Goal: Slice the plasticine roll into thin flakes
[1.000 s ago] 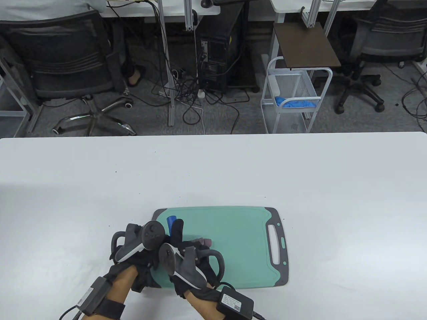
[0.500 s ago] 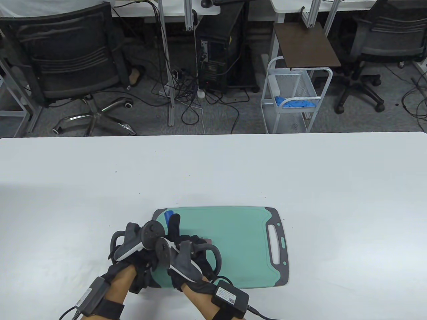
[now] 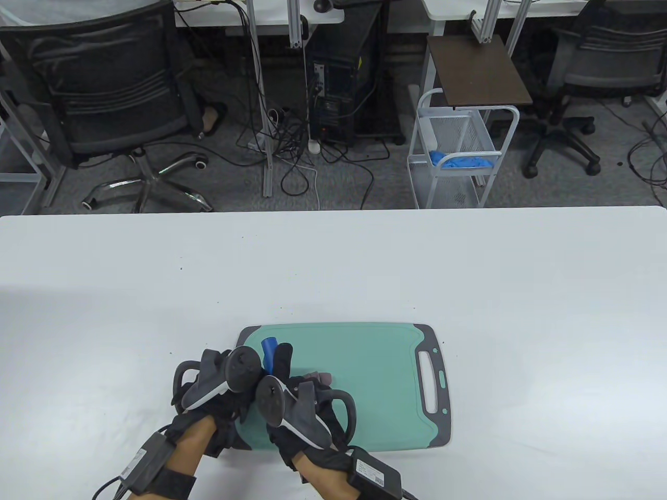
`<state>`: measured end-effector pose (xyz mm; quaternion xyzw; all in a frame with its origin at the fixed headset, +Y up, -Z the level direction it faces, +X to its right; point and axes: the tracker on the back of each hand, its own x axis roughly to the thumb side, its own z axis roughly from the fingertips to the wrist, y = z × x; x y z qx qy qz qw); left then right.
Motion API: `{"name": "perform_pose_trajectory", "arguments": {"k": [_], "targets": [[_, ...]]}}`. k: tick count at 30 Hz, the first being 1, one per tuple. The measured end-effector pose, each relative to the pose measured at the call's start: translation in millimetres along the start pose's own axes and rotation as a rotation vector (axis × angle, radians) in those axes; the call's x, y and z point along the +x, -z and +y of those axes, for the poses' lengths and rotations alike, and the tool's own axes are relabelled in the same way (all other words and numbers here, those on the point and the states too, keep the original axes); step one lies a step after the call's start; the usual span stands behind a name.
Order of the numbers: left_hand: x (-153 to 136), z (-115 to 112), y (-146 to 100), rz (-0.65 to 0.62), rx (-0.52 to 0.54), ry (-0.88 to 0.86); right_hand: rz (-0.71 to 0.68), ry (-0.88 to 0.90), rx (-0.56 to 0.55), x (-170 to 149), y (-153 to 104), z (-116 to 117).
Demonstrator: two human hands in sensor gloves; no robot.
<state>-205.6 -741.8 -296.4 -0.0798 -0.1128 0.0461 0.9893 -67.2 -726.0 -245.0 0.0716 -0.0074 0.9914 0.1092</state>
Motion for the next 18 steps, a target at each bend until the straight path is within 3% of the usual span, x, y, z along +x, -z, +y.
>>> {"name": "perform_pose_trajectory", "arguments": {"k": [11,18], "targets": [[-1,-1,1,-0.003,-0.011,-0.004,0.049,0.152,-0.056,-17,-4,-32],[-2,8,-1,-0.005,0.013,-0.035,0.128,0.231,-0.104,-48,0,-52]]}}
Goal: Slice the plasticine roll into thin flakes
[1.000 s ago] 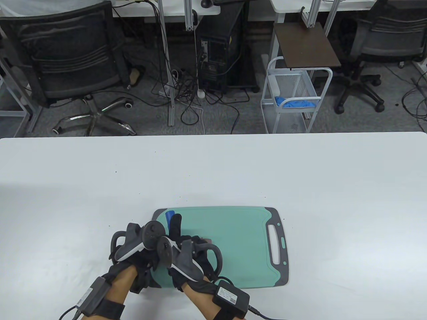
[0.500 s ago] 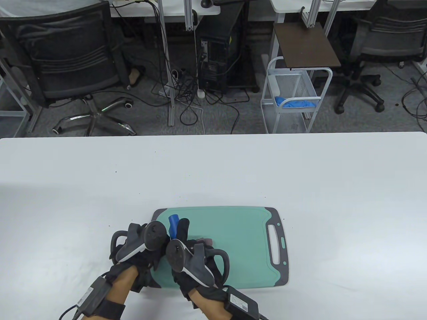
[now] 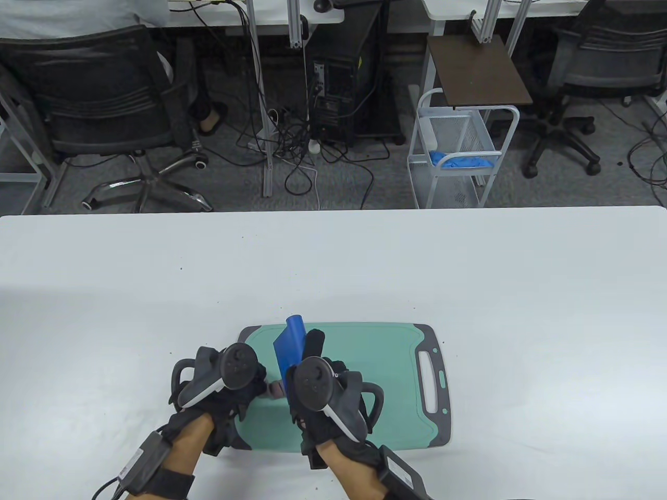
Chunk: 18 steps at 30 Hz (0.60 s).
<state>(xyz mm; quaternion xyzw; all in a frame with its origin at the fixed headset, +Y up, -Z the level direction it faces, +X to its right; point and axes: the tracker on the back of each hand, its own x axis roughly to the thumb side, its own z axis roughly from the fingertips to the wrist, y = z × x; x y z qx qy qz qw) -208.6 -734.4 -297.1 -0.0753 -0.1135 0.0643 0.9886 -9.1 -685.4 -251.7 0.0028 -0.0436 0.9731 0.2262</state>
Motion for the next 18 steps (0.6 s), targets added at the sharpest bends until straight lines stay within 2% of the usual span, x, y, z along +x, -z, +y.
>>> {"name": "perform_pose_trajectory", "arguments": {"k": [7,18], "targets": [[-2,3,-1,0.001,0.013,0.003,0.147,0.076,-0.032,-44,14,-25],[-10,8,-2,0.02,0.038,-0.012,0.369,0.15,0.014,-109,31,-29]]}}
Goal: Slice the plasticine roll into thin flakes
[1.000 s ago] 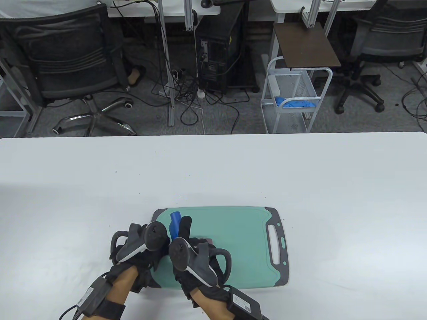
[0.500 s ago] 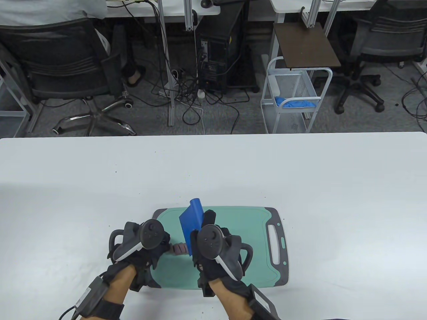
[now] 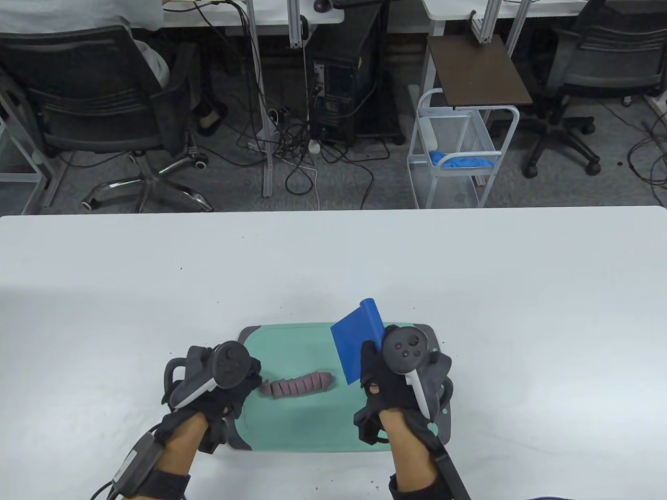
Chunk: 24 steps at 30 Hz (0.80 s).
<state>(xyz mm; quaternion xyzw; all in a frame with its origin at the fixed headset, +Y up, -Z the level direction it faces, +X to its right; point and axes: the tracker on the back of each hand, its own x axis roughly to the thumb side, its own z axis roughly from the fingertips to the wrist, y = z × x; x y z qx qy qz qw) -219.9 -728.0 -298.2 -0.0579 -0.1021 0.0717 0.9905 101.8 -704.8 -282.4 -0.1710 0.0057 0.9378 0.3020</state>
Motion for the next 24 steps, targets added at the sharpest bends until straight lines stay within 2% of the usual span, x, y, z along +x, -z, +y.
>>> {"name": "perform_pose_trajectory", "arguments": {"k": [14,18,24], "targets": [[-9,2,-1,0.024,0.004,-0.018,0.122,-0.093,0.05,-36,28,26],[-8,3,-2,0.03,0.0,-0.019,0.146,-0.173,0.042,-42,35,32],[-8,4,-3,0.034,-0.007,-0.017,0.165,-0.199,0.063,-47,38,38]]}}
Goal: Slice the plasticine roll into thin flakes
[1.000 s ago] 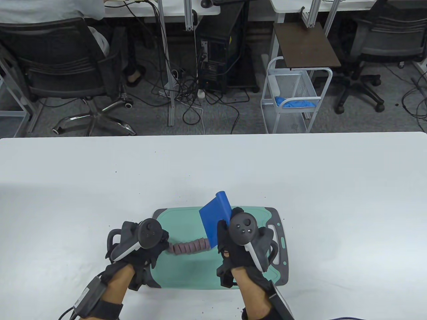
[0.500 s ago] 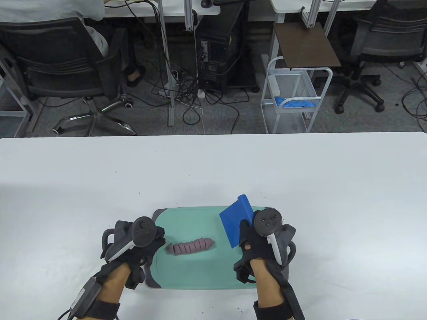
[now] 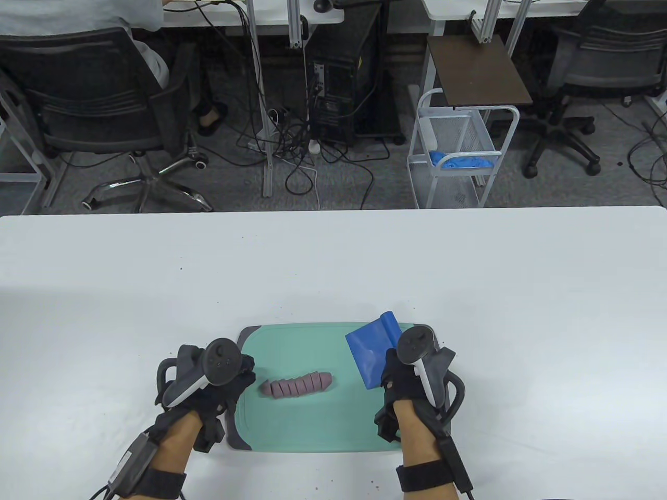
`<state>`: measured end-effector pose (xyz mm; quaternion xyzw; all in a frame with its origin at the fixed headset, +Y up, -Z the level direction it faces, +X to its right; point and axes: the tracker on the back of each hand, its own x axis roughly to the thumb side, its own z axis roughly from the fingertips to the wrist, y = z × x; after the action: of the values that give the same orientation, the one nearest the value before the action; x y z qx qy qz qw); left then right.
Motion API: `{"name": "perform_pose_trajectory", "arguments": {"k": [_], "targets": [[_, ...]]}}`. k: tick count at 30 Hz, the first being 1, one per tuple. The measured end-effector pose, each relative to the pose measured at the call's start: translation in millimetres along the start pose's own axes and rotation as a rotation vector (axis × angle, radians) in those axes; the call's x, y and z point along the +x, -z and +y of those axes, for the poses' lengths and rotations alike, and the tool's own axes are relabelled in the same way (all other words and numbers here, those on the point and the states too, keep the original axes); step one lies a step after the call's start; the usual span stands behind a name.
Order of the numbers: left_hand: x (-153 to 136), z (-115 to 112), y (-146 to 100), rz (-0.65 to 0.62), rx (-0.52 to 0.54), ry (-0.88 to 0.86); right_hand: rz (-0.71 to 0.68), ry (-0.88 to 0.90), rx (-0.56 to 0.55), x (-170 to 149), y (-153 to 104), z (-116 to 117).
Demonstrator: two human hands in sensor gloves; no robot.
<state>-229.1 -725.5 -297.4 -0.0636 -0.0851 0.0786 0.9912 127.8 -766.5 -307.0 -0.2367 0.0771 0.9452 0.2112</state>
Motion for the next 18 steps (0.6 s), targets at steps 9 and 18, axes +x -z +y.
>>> {"name": "perform_pose_trajectory", "arguments": {"k": [9,18], "targets": [[-0.1,-1.0,0.0,-0.001,-0.007,0.002,-0.012,-0.1,-0.023,2.0,1.0,5.2],[0.0,-0.9,-0.5,0.003,-0.012,0.003,-0.033,-0.077,-0.047,3.2,-2.5,-1.2]]}}
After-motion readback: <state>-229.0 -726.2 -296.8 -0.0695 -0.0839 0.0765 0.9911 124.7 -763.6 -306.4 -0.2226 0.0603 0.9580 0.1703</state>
